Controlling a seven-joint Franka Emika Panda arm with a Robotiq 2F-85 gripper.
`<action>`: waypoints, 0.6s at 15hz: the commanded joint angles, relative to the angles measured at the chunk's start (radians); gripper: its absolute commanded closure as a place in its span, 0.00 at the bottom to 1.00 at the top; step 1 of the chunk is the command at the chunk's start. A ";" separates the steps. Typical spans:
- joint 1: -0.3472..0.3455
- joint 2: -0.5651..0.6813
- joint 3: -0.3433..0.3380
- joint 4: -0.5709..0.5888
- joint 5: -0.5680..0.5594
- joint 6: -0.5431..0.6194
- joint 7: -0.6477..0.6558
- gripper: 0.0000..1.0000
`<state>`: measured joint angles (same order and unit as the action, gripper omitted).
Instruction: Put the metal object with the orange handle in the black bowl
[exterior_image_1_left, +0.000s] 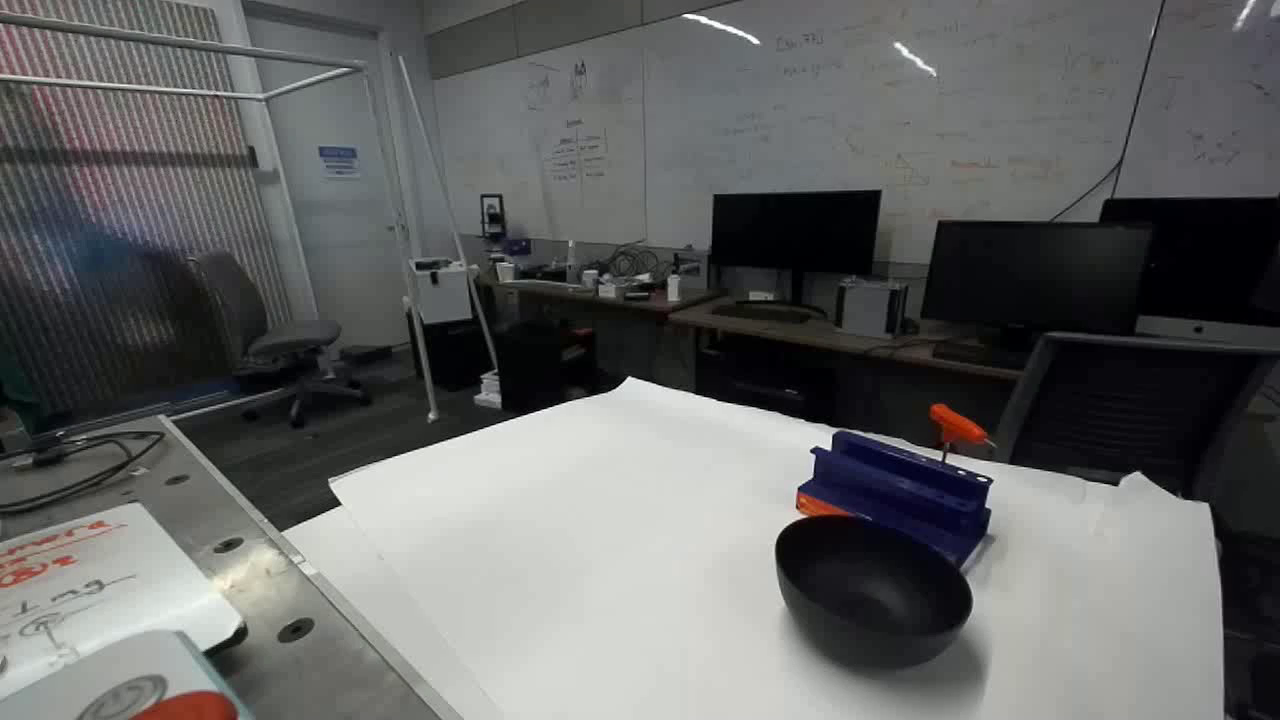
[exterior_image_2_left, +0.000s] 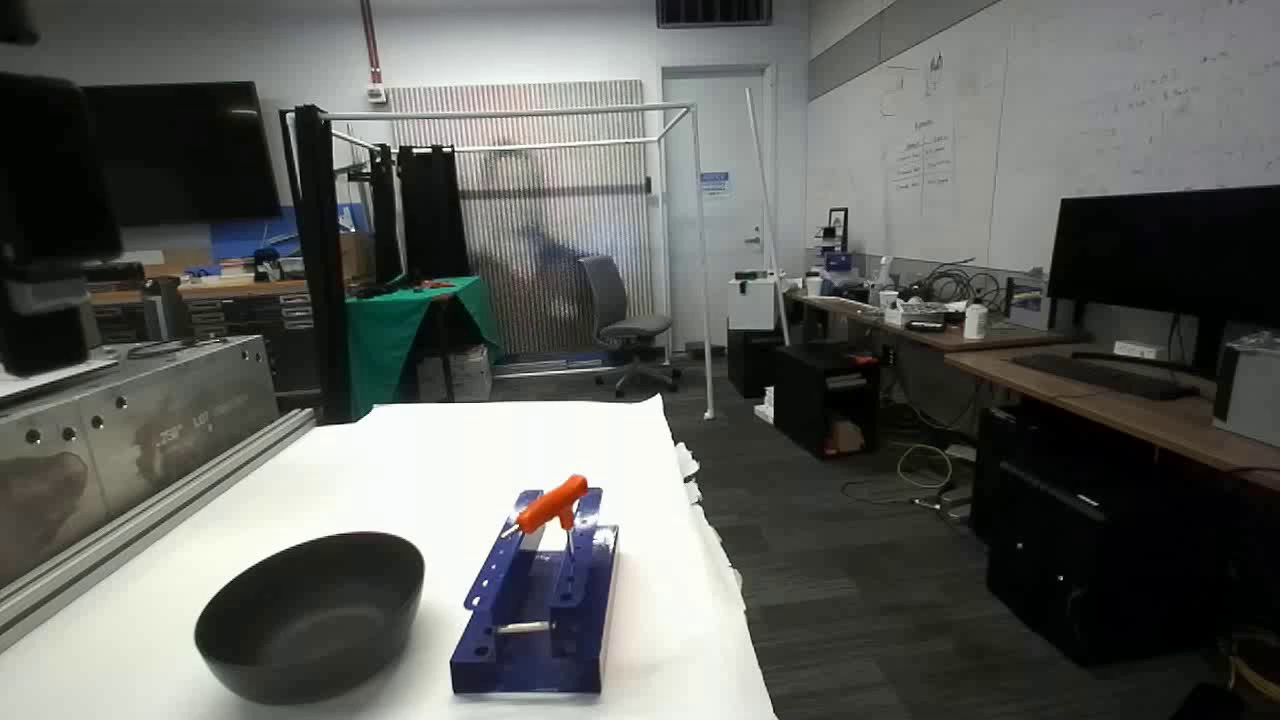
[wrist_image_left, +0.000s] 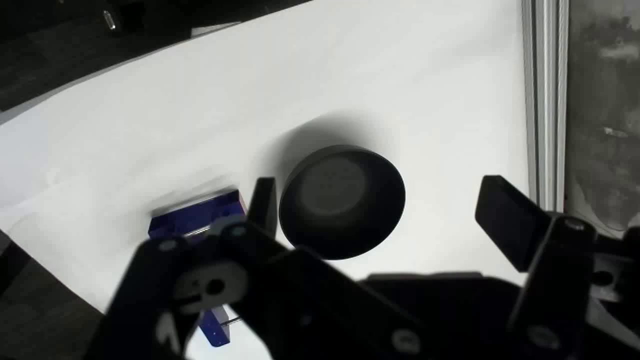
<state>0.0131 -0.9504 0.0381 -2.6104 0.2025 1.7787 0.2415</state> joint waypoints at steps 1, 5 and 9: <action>-0.017 0.001 0.011 0.006 0.010 -0.004 -0.011 0.00; -0.017 -0.003 0.011 0.013 0.010 -0.004 -0.011 0.00; -0.029 0.149 -0.010 0.082 -0.011 0.034 -0.050 0.00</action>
<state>0.0086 -0.9352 0.0374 -2.6020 0.2022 1.7807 0.2380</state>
